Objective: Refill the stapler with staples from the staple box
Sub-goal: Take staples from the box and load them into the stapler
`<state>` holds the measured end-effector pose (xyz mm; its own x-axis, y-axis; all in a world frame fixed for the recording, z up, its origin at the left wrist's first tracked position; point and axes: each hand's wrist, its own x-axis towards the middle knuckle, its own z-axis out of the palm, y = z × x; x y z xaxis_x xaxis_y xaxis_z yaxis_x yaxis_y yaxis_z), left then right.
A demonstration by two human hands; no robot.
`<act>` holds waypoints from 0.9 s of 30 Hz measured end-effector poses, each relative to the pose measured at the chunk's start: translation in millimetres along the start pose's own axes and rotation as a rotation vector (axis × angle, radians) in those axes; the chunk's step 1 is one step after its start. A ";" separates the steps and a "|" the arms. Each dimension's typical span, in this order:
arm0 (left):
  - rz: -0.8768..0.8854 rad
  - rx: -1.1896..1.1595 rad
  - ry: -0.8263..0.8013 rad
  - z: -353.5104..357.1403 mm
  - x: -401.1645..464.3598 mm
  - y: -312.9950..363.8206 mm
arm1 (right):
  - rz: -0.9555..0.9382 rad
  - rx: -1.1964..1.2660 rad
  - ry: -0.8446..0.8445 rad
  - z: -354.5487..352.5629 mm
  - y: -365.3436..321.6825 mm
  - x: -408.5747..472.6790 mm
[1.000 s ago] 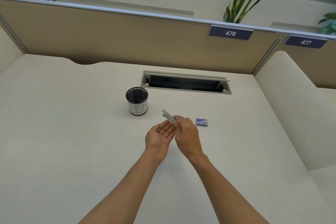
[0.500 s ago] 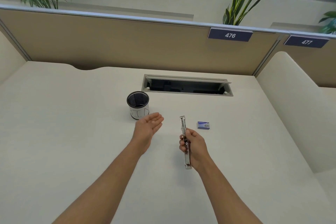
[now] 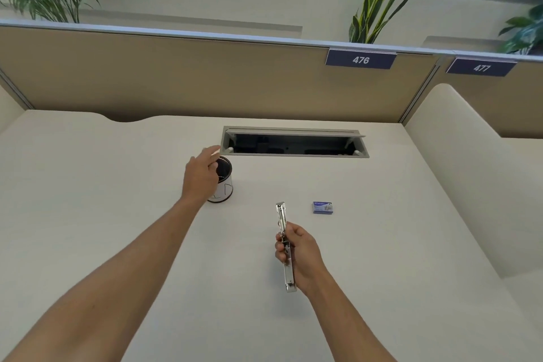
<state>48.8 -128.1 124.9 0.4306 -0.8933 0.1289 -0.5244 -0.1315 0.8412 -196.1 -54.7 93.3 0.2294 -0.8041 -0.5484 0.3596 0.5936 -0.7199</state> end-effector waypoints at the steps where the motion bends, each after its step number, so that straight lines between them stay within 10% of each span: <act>1: -0.005 0.013 -0.024 0.5 2.3 -1.3 | 0.001 0.001 0.000 -0.1 -0.2 0.5; 9: 0.190 -0.011 0.123 16.5 -22.6 5.5 | 0.000 0.019 0.010 1.2 -0.5 7.5; 19: 0.431 -0.090 -0.309 67.8 -123.4 1.7 | -0.030 0.026 0.018 1.6 4.7 19.6; 27: 0.299 -0.099 -0.307 89.6 -137.3 -6.6 | -0.030 -0.023 -0.005 -10.7 13.2 28.6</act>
<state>-72.7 -43.1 54.6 0.0239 -0.9741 0.2251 -0.5138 0.1811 0.8386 -194.4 -69.5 63.6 0.2232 -0.8219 -0.5241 0.3454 0.5695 -0.7459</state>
